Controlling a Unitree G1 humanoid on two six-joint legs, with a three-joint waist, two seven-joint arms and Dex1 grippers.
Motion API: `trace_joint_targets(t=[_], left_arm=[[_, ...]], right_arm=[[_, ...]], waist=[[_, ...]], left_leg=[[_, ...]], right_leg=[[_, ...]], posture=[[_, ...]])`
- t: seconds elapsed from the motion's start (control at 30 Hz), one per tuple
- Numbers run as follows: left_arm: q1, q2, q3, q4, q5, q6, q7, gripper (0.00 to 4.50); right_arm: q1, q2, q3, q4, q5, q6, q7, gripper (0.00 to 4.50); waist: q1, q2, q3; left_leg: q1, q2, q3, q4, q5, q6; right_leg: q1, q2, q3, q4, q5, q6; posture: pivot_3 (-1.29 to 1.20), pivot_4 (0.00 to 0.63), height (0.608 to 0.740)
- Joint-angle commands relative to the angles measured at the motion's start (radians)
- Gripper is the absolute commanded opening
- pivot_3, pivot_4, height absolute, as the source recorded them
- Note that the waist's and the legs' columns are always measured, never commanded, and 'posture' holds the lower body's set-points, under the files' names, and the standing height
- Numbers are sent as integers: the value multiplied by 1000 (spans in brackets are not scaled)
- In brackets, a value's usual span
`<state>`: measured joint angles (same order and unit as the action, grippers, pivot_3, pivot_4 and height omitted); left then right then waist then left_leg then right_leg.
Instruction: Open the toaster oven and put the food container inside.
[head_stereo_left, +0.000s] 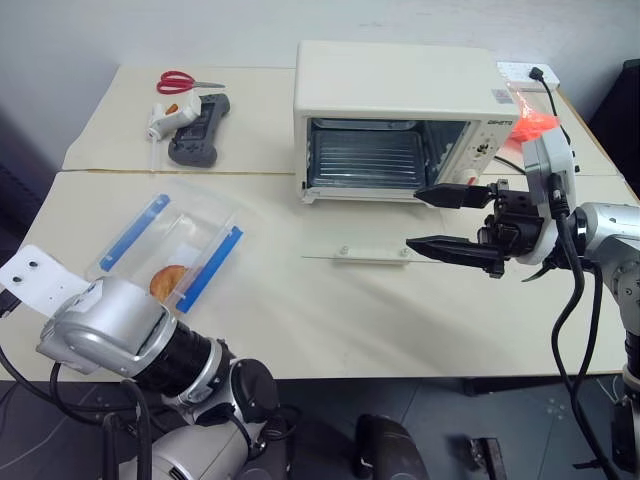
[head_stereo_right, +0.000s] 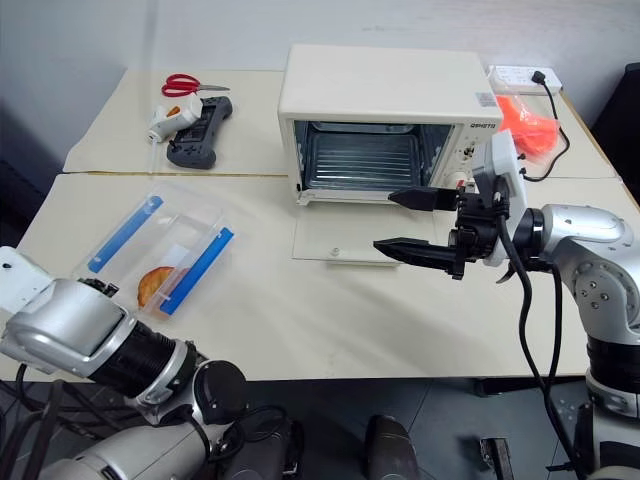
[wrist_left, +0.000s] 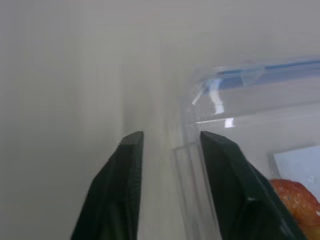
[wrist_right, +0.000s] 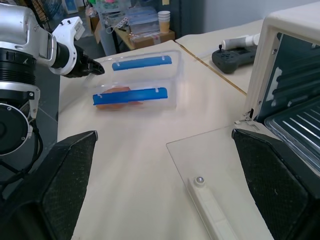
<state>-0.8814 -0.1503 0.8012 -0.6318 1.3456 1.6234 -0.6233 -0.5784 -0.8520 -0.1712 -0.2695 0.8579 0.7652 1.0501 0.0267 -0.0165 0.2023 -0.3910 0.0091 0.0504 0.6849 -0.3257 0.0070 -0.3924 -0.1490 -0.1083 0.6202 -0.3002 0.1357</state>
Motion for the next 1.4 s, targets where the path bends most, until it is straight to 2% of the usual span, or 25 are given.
trace_joint_targets(t=[0.03,0.07,0.17,0.27,0.37,0.5,0.6,0.67,0.87,1.0,1.1,1.2,1.4], left_arm=[[-25,-130,8,47,145,-9,-148,606],[-17,-107,-1,72,166,-9,-192,309],[4,-30,-30,145,221,-9,-311,257],[76,157,-125,234,151,-15,-430,257],[136,363,-243,328,-14,-16,-579,257],[161,579,-363,413,-258,-9,-739,257],[116,696,-441,463,-424,-9,-773,257],[66,736,-473,506,-504,-9,-772,257],[-100,776,-552,603,-709,-9,-671,257],[-218,753,-580,679,-822,-9,-566,257],[-283,683,-592,720,-871,-9,-449,257],[-335,568,-586,759,-896,-9,-310,257],[-354,381,-582,766,-966,-12,-71,257]], right_arm=[[-19,-5,-46,-30,28,-3,-9,4500],[-20,-6,-46,-29,30,-4,-11,4500],[-25,-7,-45,-26,33,-5,-16,4500],[-30,-8,-47,-18,36,-4,-20,4500],[-28,-10,-48,-13,32,-5,-25,4500],[-16,-15,-53,-12,28,-5,-28,4500],[4,-25,-61,-13,18,-5,-31,4500],[25,-33,-72,-17,16,-4,-33,4500],[117,-72,-127,-42,17,6,-41,4500],[186,-97,-189,-50,23,15,-54,4500],[216,-102,-232,-53,28,21,-76,4500],[243,-100,-258,-64,30,24,-90,4500],[274,-86,-276,-83,34,21,-121,4500]], waist=[[0,0,0],[0,0,0],[0,1,0],[0,3,-2],[-4,4,-2],[-3,4,-2],[0,4,-2],[2,3,-2],[-1,3,-1],[-3,2,-1],[-3,2,-1],[2,2,-1],[0,1,-1]], left_leg=[[0,0,0,0,0,0],[0,1,0,0,0,0],[0,2,1,0,0,0],[1,2,1,0,0,0],[3,4,0,0,1,-2],[2,6,-2,0,2,-2],[0,5,-6,0,1,-1],[-1,4,-7,0,1,-1],[-2,1,-4,1,0,0],[-2,1,-2,1,1,0],[-2,1,-1,1,1,0],[-1,1,-1,1,1,0],[-2,0,-1,1,1,0]], right_leg=[[0,0,0,0,0,0],[0,0,0,0,0,0],[0,0,0,0,0,0],[0,-1,1,1,0,0],[-1,1,1,5,-1,-2],[-2,1,1,6,0,-4],[-2,0,0,5,0,-3],[-2,0,-1,5,0,-3],[-2,0,-2,4,0,-3],[-2,1,-2,4,0,-3],[-2,1,-1,4,0,-3],[-2,1,-1,4,0,-3],[-2,1,-1,4,1,-2]], posture=[[0,150,740],[0,150,740],[0,150,740],[0,150,740],[0,150,740],[0,150,740],[0,150,740],[0,150,740],[0,150,740],[0,150,740],[0,150,740],[0,150,740],[0,150,740]])
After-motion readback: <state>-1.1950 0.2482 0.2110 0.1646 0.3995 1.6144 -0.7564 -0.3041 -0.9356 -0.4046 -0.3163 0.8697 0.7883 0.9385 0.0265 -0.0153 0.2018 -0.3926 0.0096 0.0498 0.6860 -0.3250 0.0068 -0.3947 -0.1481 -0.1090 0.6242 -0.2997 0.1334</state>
